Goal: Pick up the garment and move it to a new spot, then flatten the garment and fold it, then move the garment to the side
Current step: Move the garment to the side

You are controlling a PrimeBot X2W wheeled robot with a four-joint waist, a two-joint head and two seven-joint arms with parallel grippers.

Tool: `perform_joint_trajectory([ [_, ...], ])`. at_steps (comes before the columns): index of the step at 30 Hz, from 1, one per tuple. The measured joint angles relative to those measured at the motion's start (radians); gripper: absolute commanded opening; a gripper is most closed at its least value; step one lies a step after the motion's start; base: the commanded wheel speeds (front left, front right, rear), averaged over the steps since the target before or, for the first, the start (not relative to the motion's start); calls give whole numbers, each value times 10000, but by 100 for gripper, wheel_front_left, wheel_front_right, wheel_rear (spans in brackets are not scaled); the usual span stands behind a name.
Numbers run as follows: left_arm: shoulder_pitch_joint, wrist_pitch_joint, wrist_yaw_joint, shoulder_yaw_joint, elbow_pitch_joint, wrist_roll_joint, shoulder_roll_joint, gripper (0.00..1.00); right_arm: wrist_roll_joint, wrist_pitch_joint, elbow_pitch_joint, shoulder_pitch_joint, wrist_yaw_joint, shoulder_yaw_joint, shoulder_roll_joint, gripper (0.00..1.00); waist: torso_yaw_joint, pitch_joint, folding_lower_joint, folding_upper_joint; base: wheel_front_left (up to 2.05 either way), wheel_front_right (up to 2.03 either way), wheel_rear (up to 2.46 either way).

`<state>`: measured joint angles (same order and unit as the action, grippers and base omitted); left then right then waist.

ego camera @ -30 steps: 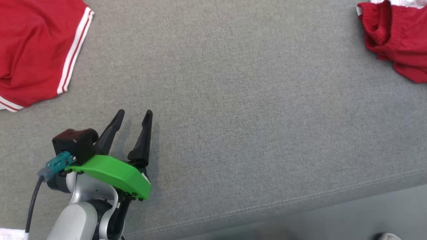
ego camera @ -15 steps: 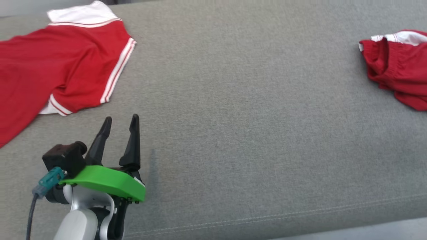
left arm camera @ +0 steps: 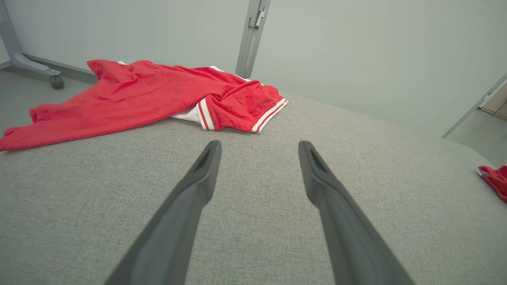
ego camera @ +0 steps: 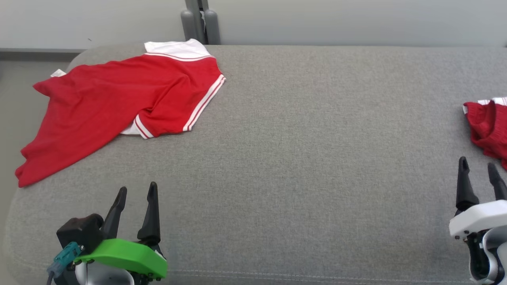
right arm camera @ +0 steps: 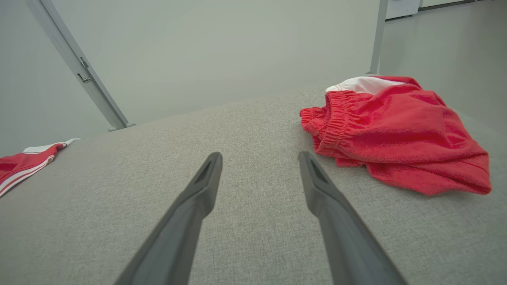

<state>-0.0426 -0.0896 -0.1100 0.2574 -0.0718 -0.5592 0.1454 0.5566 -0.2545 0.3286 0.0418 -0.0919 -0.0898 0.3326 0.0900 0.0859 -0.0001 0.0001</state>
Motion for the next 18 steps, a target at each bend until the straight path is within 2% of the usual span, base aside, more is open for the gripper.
perform_joint_trajectory([
  [6, -605, -322, 0, -267, 63, -2, 111, 100, -631, 0, -857, -939, -82, -314, -591, 100, 567, -664, 0, 0, 0, 0, 0],
  [10, -869, -539, 0, -481, 77, 109, 385, 100, -1024, 0, -1302, -1276, -123, -614, -696, 100, 788, -1022, 0, 0, 0, 0, 0],
  [18, -1085, -713, 0, -644, 77, 109, 454, 100, -1448, 0, -1944, -1900, -221, -619, -968, 100, 946, -1250, 0, 0, 0, 0, 0],
])
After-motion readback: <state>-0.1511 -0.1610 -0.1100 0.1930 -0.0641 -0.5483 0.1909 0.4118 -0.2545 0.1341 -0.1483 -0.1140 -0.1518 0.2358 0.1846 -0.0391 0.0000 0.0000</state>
